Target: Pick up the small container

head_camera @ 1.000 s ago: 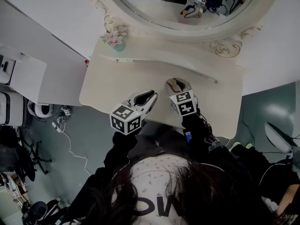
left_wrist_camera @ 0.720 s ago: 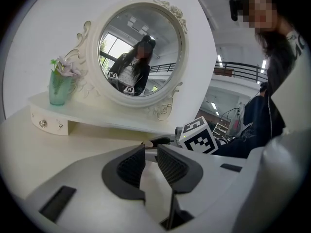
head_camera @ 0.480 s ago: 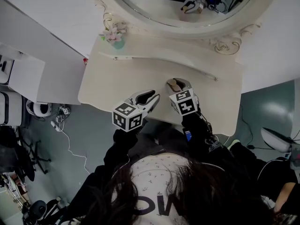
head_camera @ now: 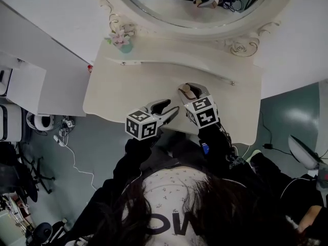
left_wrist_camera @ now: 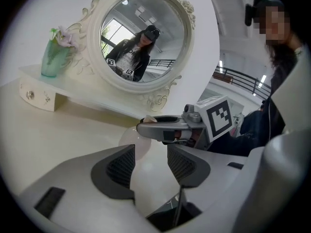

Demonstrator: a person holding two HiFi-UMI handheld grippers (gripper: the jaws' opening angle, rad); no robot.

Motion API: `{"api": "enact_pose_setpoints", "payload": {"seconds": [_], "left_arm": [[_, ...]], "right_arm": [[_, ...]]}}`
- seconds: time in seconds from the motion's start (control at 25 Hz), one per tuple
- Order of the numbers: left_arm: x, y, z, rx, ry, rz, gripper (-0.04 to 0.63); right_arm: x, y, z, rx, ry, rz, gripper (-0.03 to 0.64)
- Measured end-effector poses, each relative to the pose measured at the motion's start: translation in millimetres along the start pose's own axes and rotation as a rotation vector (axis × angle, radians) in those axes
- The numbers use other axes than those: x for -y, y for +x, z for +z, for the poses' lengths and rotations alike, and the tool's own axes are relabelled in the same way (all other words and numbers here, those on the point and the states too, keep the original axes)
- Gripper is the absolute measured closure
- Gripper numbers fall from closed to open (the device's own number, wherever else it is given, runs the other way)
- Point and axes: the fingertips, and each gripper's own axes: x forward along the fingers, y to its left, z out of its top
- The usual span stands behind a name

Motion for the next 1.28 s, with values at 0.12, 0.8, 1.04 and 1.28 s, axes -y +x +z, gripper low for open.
{"api": "enact_pose_setpoints", "payload": {"seconds": [0.12, 0.8, 1.04, 1.28], "left_arm": [[-1, 8, -6, 0.012, -0.077, -0.030, 0.373], [7, 5, -7, 0.057, -0.115, -0.107, 0.302], [12, -13, -7, 0.054, -0.069, -0.133, 0.304], [17, -34, -14, 0.034, -0.040, -0.154, 0.311]], "right_arm": [[-7, -10, 12, 0.025, 0.006, 0.016, 0.469], [-61, -55, 58, 0.116, -0.020, 0.080, 0.471], [-80, -58, 58, 0.115, -0.020, 0.066, 0.471], [-100, -64, 59, 0.134, -0.006, 0.047, 0.471]]}}
